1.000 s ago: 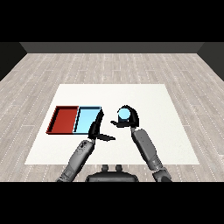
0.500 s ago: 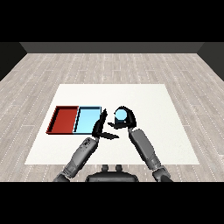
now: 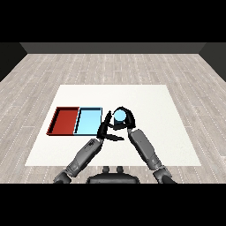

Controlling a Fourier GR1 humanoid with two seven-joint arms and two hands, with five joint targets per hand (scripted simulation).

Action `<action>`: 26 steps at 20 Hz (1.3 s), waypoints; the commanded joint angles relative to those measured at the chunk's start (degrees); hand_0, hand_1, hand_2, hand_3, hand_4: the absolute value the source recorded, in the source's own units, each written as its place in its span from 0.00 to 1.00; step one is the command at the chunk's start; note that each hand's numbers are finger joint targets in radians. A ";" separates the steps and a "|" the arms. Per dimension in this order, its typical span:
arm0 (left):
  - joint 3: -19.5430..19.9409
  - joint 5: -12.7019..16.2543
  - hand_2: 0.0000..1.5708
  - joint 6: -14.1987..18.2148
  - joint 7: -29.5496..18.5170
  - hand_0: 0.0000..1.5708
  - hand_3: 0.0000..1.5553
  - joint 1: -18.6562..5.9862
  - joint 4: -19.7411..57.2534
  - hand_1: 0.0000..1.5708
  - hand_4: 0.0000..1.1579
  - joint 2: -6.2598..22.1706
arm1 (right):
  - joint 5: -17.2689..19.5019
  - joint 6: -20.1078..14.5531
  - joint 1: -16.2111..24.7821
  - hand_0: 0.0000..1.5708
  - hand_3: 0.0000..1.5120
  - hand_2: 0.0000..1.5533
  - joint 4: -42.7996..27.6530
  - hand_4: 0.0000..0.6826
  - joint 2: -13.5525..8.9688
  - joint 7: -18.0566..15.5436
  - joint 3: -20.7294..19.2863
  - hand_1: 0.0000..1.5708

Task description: Pick the blue can and put it in the blue box

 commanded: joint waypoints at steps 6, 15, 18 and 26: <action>-2.57 3.97 0.00 2.46 -0.36 0.00 0.00 -5.28 4.99 0.00 0.00 0.00 | -1.89 -1.85 -1.10 0.91 0.91 0.94 -1.50 0.82 0.01 1.42 2.27 0.91; -4.55 4.26 0.00 5.97 2.60 0.00 0.00 -5.97 3.09 0.00 0.00 0.00 | -3.41 -3.93 1.04 0.91 0.91 0.94 -0.77 0.80 0.00 -2.34 6.54 0.91; -1.30 4.94 0.00 1.09 -1.58 0.00 0.00 -7.26 8.19 0.00 0.00 0.01 | -4.19 -5.09 -0.66 0.91 0.91 0.94 -0.64 0.78 0.00 -1.10 8.09 0.91; -9.04 10.21 0.00 8.07 -2.54 0.00 0.00 -11.54 9.54 0.00 0.00 0.04 | -1.97 -4.65 -1.51 0.91 0.89 0.93 -0.41 0.76 -0.03 -0.59 8.26 0.91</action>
